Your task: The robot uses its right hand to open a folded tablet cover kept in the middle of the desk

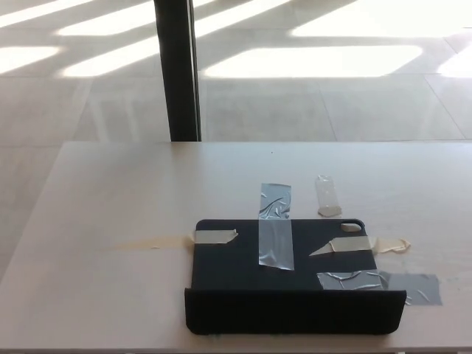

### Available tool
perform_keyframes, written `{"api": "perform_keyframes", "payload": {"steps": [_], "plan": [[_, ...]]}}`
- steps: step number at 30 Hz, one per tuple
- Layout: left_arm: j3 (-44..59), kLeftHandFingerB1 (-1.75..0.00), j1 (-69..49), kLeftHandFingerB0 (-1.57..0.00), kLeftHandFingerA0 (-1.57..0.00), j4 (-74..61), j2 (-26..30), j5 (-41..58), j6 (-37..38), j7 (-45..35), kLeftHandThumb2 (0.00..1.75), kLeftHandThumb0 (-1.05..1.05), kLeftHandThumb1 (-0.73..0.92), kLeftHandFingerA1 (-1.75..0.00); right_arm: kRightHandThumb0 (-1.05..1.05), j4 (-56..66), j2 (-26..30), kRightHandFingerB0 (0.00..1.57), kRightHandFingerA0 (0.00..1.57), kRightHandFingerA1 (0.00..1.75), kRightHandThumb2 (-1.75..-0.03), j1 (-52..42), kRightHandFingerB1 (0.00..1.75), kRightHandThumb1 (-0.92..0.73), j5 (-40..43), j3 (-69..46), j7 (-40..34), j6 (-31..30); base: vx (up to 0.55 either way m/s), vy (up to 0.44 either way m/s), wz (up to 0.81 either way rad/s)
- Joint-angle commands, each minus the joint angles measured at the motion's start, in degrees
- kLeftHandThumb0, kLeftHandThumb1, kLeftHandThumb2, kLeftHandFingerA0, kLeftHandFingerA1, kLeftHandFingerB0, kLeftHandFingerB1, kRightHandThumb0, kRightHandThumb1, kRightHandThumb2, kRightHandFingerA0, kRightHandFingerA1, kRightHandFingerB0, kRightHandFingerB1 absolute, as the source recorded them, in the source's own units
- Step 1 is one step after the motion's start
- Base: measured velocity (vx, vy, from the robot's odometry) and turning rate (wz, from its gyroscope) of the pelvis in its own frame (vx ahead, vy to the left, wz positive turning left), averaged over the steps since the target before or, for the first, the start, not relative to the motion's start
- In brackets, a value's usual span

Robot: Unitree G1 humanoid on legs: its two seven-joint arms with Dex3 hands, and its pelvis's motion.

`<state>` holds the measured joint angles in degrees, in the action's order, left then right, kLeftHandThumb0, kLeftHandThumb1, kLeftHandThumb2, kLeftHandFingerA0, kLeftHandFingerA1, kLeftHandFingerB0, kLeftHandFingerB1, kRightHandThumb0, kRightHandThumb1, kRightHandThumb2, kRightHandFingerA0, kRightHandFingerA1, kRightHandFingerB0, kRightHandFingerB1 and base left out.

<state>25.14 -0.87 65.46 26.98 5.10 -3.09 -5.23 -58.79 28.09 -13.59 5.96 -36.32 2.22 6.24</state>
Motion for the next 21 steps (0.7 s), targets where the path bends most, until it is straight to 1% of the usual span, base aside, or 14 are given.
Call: {"api": "perform_keyframes", "payload": {"steps": [1,2,3,4,5,6,7,11,12,13,14,16,17,21], "plan": [[8.7,-0.63,3.3,-0.46,-0.74,5.7,4.8,8.8,-1.3,-1.8,0.7,-0.89,0.92,-0.8,-0.81,-0.3,5.6,0.35,0.64,0.63,-1.1,3.0,0.53,-0.73,13.5,-13.2,1.5,5.8,0.0,0.0,0.0],[8.9,-0.64,3.3,-0.46,-0.73,5.7,4.7,8.6,-1.2,-1.9,0.7,-0.91,0.92,-0.8,-0.84,1.9,5.7,0.41,0.73,0.48,-0.69,3.3,0.37,-0.92,12.4,-12.9,0.2,5.9,0.0,0.0,0.0],[9.2,-0.63,3.3,-0.46,-0.72,5.9,4.7,8.4,-1.2,-1.9,0.7,-0.9,0.92,-0.79,-0.83,4.6,5.8,0.33,0.62,0.6,-1.1,3.8,0.5,-0.75,12.2,-13.3,0.2,5.3,0.0,0.0,0.0],[9.3,-0.63,3.4,-0.46,-0.71,6.0,4.7,8.2,-1.2,-2.0,0.71,-0.9,0.92,-0.78,-0.81,7.5,5.4,0.33,0.65,0.63,-1.1,4.3,0.52,-0.74,12.3,-13.7,0.0,5.4,0.0,0.0,0.0],[9.5,-0.63,3.4,-0.46,-0.72,6.3,4.7,8.1,-1.2,-2.1,0.7,-0.9,0.92,-0.78,-0.78,9.5,5.2,0.36,0.7,0.49,-0.68,4.9,0.37,-0.91,11.8,-13.8,-0.4,5.7,0.0,0.0,0.0],[9.7,-0.63,3.5,-0.46,-0.72,6.6,4.7,7.9,-1.0,-2.1,0.69,-0.91,0.92,-0.79,-0.81,12.8,5.1,0.31,0.63,0.63,-1.1,5.9,0.51,-0.73,11.0,-13.5,-1.3,5.6,0.0,0.0,0.0],[9.8,-0.61,3.6,-0.45,-0.73,6.9,4.8,7.6,-0.9,-2.1,0.69,-0.91,0.92,-0.78,-0.8,19.2,4.4,0.36,0.67,0.49,-0.68,6.7,0.38,-0.92,9.8,-12.5,-2.1,5.3,0.0,0.0,0.0],[9.8,-0.62,3.7,-0.47,-0.73,7.1,4.9,7.4,-0.7,-2.1,0.69,-0.9,0.92,-0.77,-0.78,33.4,4.3,0.4,0.57,0.44,-0.68,9.6,0.35,-0.92,6.1,-8.2,-2.3,5.2,0.0,0.0,0.0],[9.7,-0.65,3.6,-0.45,-0.69,7.0,5.0,7.2,-0.6,-2.0,1.07,-0.91,0.71,-0.77,-0.78,39.4,3.6,0.37,0.59,0.63,-1.11,10.7,0.51,-0.74,4.8,-6.0,-2.3,5.2,0.0,0.0,0.0],[9.6,-0.65,3.5,-0.45,-0.69,7.1,5.2,7.1,-0.7,-2.3,1.07,-0.91,0.71,-0.77,-0.78,43.7,2.8,0.37,0.59,0.63,-1.11,11.8,0.51,-0.74,3.8,-4.1,-2.0,6.3,0.0,0.0,0.0],[9.5,-0.61,3.4,-0.47,-0.73,7.0,5.2,7.2,-0.7,-2.4,0.7,-0.91,0.92,-0.76,-0.8,44.4,3.1,0.34,0.54,0.61,-1.15,12.0,0.49,-0.74,2.3,-3.1,-1.9,7.0,0.0,0.0,0.0],[9.8,-0.62,3.4,-0.47,-0.73,7.1,5.2,7.4,-0.6,-2.2,0.69,-0.9,0.92,-0.76,-0.79,49.6,2.3,0.37,0.6,0.7,-1.13,13.2,0.51,-0.72,1.3,0.1,-0.6,8.0,0.0,0.0,0.0],[9.9,-0.62,3.1,-0.47,-0.72,7.0,5.3,7.5,-0.7,-2.4,0.69,-0.91,0.92,-0.77,-0.76,48.3,3.0,0.45,0.43,0.42,-0.68,15.8,0.37,-0.92,-6.1,5.1,-1.3,14.3,0.0,0.0,0.0],[9.4,-0.61,3.1,-0.46,-0.71,7.3,5.3,7.2,-0.1,-2.7,0.71,-0.92,0.92,-0.75,-0.66,51.3,3.5,0.38,0.49,0.47,-0.66,19.0,0.38,-0.87,-11.7,13.3,0.3,15.4,0.0,0.0,0.0]]}}
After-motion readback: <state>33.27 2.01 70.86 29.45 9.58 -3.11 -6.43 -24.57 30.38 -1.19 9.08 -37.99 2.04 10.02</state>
